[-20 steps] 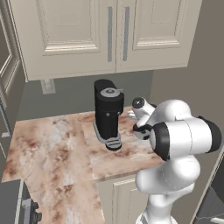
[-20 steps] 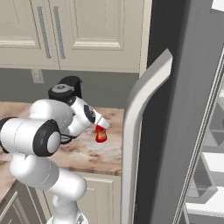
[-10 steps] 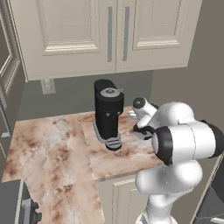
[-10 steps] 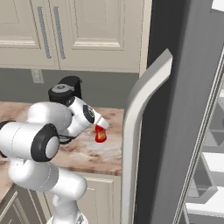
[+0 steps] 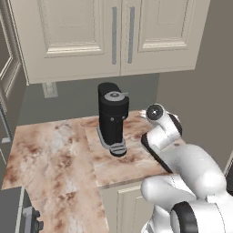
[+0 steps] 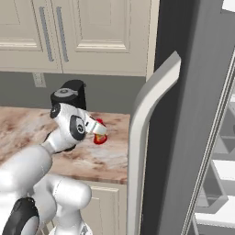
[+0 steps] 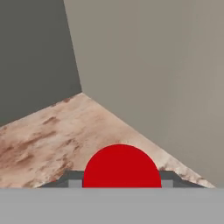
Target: Place the ketchup and mayonnaise from the counter to the top shelf of the fridge. If the existing items in the fridge are on the top shelf, move them to other shelves.
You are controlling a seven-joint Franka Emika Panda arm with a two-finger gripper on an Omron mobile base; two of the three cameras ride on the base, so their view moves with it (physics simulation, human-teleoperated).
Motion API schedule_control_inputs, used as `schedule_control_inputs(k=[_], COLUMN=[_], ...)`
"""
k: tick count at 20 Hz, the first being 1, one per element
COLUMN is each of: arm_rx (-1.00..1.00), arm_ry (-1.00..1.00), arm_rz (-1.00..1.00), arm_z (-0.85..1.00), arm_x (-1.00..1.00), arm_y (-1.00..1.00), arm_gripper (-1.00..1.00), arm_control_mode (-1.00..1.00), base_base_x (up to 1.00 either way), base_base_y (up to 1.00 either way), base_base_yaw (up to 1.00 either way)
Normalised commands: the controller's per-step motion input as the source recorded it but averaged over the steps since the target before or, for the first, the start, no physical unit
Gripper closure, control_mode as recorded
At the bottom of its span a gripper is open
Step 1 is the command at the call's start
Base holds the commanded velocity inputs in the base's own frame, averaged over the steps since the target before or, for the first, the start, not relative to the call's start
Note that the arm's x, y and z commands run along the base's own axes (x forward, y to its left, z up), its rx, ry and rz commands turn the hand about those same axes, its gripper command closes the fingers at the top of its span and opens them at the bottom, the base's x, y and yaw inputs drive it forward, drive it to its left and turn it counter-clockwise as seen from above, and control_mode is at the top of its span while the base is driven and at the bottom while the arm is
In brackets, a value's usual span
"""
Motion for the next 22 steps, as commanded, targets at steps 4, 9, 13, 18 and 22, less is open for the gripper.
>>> schedule_control_inputs(k=[4,9,13,18,22], arm_rx=[0.0,-0.03,-0.02,-0.03,-0.01], arm_ry=[-0.23,-0.15,-0.05,0.0,0.0], arm_rz=[0.04,0.09,0.12,0.12,0.13], arm_z=[1.0,1.0,1.0,1.0,0.53], arm_x=[-1.0,-1.0,-1.0,-0.95,-0.79], arm_y=[0.15,0.22,0.2,0.23,0.06], arm_gripper=[1.0,1.0,1.0,1.0,1.0], arm_control_mode=[-1.0,-1.0,-1.0,-1.0,-1.0], base_base_x=[0.0,0.0,0.0,0.0,0.0], base_base_y=[0.0,0.0,0.0,0.0,0.0], base_base_yaw=[0.0,0.0,0.0,0.0,0.0])
